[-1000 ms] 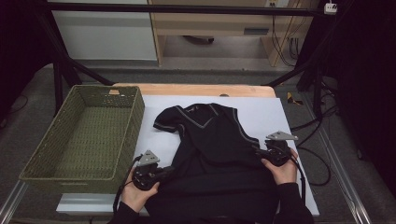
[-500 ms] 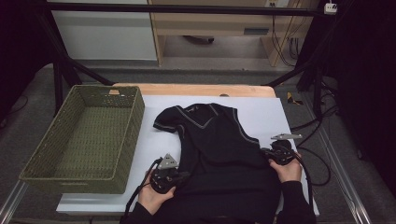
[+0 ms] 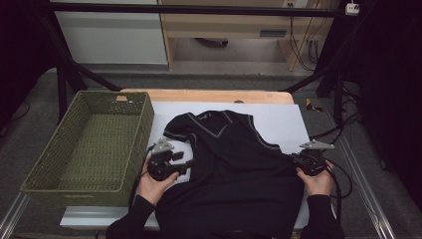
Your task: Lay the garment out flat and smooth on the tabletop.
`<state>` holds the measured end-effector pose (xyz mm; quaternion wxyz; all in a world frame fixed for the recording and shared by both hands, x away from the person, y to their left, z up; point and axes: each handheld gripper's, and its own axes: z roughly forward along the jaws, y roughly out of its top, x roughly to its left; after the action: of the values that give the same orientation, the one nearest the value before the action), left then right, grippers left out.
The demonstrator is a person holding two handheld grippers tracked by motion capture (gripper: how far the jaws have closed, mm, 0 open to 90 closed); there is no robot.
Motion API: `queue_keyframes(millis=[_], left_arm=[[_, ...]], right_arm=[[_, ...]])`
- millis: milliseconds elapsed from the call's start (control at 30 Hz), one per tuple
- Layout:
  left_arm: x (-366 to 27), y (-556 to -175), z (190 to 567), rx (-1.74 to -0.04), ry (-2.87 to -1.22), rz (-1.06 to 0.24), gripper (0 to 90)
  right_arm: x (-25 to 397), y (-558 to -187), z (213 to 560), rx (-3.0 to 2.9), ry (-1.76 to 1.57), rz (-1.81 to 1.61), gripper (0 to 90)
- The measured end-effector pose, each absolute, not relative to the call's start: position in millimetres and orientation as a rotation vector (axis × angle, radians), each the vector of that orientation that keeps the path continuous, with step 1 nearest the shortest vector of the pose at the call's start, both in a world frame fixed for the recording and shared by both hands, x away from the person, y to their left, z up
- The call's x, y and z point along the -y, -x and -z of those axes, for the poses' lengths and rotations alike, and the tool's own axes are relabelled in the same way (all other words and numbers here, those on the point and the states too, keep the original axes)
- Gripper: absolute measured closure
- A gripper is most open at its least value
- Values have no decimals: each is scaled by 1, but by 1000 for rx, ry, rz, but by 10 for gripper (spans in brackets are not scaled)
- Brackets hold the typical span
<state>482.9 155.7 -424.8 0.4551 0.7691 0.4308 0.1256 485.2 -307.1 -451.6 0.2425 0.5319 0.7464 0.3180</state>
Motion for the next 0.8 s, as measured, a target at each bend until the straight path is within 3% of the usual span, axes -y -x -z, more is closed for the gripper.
queue_keyframes(millis=[133,300,467,600,700,767,800], left_arm=[[-154,-514,443,-1165,-1929,-361,382],[-139,-543,467,-1224,-1937,-322,348],[-127,-555,480,-1221,-1936,-331,370],[-122,-560,485,-1225,-1896,-350,463],[-117,-561,486,-1216,-1890,-350,583],[-114,-560,487,-1215,-1880,-316,742],[-113,-560,486,-1216,-1883,-319,765]], right_arm=[[308,-488,445,-2018,-1443,-967,663],[308,-504,443,-1967,-1474,-1021,593],[298,-528,454,-2006,-1479,-982,521],[288,-541,463,-2065,-1480,-933,509],[281,-548,471,-2106,-1481,-886,520],[280,-550,473,-2107,-1495,-911,575],[279,-551,474,-2108,-1501,-922,618]])
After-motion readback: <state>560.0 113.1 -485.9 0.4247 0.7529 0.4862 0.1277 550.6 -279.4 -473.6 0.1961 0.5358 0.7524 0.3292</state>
